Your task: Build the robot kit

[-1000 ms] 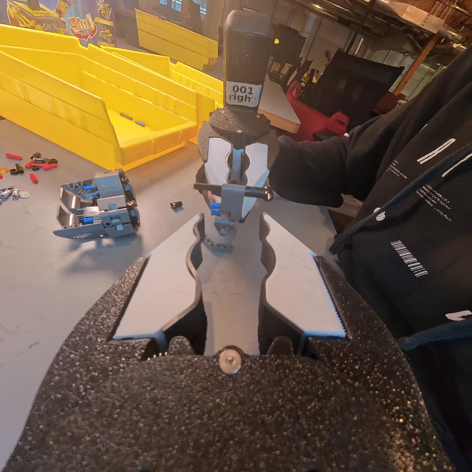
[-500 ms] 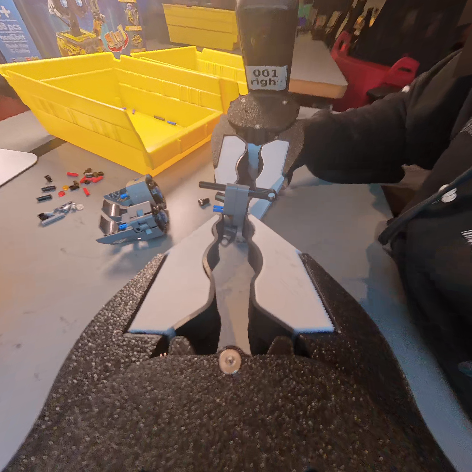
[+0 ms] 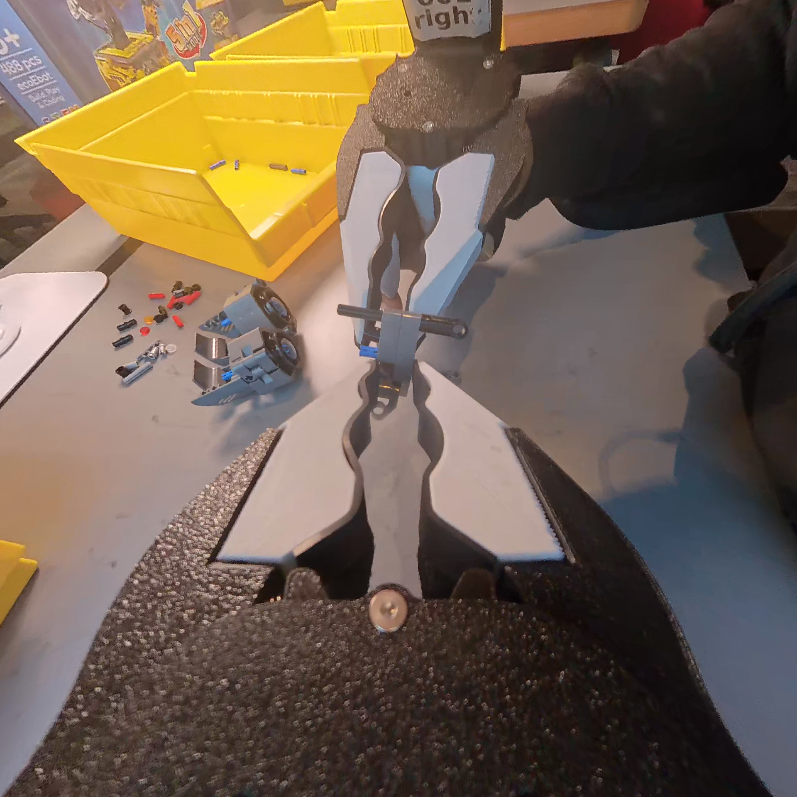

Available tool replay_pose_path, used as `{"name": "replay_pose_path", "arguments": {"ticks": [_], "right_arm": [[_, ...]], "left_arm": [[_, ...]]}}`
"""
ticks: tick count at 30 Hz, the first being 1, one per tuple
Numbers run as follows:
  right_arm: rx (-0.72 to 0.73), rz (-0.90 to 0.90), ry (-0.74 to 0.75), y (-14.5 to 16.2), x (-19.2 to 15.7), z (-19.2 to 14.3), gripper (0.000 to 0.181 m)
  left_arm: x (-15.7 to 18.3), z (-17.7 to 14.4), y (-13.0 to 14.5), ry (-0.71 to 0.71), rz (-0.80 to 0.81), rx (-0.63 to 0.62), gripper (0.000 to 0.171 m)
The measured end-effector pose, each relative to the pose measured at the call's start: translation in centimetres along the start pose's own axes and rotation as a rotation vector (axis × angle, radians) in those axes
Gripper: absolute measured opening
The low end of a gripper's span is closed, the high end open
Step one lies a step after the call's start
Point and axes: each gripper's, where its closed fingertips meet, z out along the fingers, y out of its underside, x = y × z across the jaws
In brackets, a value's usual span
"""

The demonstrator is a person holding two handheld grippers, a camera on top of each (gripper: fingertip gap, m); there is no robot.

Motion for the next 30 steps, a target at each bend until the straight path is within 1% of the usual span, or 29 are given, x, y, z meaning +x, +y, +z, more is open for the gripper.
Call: {"name": "replay_pose_path", "arguments": {"ticks": [3,8,12,13,15,16,18,21,23,27,30], "right_arm": [[0.056,0.052,-0.007,-0.9,0.1,-0.3,0.015],[0.176,0.176,-0.063,-2.5,-0.1,-0.9,0.015],[0.203,0.161,-0.053,-3.1,-0.1,-1.2,0.014],[0.183,0.122,-0.030,-3.0,0.0,-1.2,0.014],[0.098,0.006,0.061,-2.0,0.6,-0.9,0.014],[0.060,-0.056,0.097,-1.7,0.7,-0.8,0.014],[-0.029,-0.183,0.187,-1.1,1.4,-0.9,0.014],[-0.167,-0.357,0.314,0.0,2.7,-1.2,0.013],[-0.211,-0.443,0.368,0.2,2.9,-1.1,0.013],[-0.260,-0.646,0.471,-0.3,3.1,-0.8,0.013],[-0.256,-0.749,0.513,-0.9,2.9,-0.7,0.013]], "left_arm": [[-0.2,-0.4,-1.0,-0.007,-0.016,0.063,0.014],[-0.1,-1.0,-2.5,-0.014,-0.012,0.158,0.014],[-0.1,-1.1,-2.9,0.005,-0.037,0.193,0.014],[-0.1,-1.0,-2.5,0.032,-0.065,0.181,0.014],[-0.3,-0.9,-1.6,0.070,-0.142,0.156,0.009],[-0.5,-1.0,-1.2,0.081,-0.180,0.146,0.010],[-1.2,-1.3,-0.7,0.091,-0.256,0.137,0.019],[-1.4,-1.3,-1.0,0.157,-0.422,0.170,0.027],[-1.4,-0.7,-1.0,0.172,-0.503,0.165,0.032],[-2.0,0.8,-0.9,0.120,-0.603,0.168,0.038],[-2.5,0.8,-1.0,0.076,-0.596,0.175,0.027]]}}
